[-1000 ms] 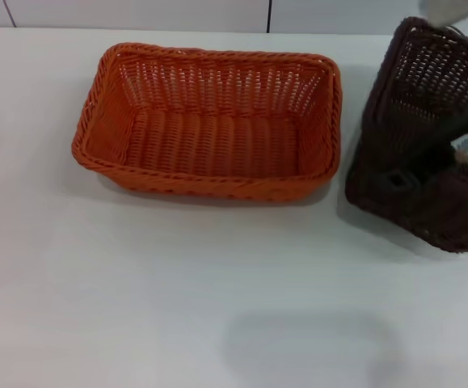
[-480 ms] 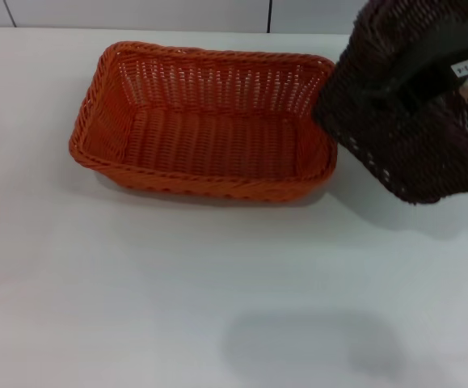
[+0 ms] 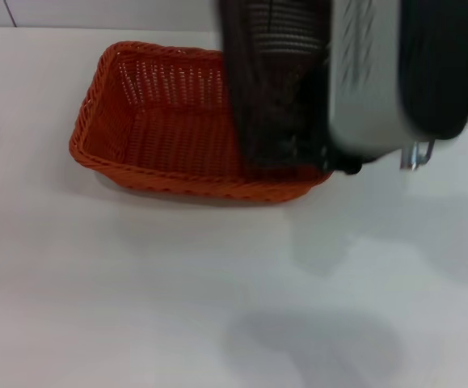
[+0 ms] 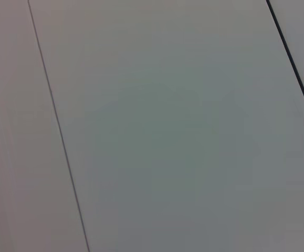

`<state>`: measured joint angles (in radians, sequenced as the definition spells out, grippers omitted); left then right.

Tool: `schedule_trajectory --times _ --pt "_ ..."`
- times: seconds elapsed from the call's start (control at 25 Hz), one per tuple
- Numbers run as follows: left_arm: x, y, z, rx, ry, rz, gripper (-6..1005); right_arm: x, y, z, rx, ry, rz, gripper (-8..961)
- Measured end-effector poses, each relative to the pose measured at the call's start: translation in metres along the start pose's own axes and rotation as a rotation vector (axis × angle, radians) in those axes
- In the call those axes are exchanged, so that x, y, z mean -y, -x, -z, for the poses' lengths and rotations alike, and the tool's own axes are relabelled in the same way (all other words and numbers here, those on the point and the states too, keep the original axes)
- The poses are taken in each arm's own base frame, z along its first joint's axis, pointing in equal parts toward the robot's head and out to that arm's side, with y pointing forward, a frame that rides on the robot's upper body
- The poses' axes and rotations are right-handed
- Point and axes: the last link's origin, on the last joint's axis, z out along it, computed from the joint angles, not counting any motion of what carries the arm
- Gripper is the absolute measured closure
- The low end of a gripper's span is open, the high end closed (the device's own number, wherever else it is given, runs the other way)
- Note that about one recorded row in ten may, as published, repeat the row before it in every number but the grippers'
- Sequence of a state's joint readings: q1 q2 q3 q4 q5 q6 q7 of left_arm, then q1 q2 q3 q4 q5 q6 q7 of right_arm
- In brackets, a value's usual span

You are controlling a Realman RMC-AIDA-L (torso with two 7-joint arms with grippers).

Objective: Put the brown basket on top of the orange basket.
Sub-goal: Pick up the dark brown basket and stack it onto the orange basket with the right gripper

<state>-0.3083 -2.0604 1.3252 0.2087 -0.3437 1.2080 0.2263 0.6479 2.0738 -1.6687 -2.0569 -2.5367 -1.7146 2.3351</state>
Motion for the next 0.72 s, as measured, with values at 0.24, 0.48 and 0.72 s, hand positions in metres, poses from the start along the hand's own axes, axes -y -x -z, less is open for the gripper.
schedule_trajectory --times 0.24,0.48,0.72 --pt "-0.003 0.0 -0.001 0.003 0.004 0.005 225 -0.014 0.005 -0.019 -0.11 -0.025 0.428 798" --pt "-0.006 0.0 -0.001 0.008 0.008 0.011 225 -0.023 -0.003 -0.031 -0.193 -0.027 0.646 798" --pt "-0.01 0.0 -0.002 0.011 0.022 0.027 225 -0.035 -0.013 -0.049 -0.22 -0.027 0.853 798"
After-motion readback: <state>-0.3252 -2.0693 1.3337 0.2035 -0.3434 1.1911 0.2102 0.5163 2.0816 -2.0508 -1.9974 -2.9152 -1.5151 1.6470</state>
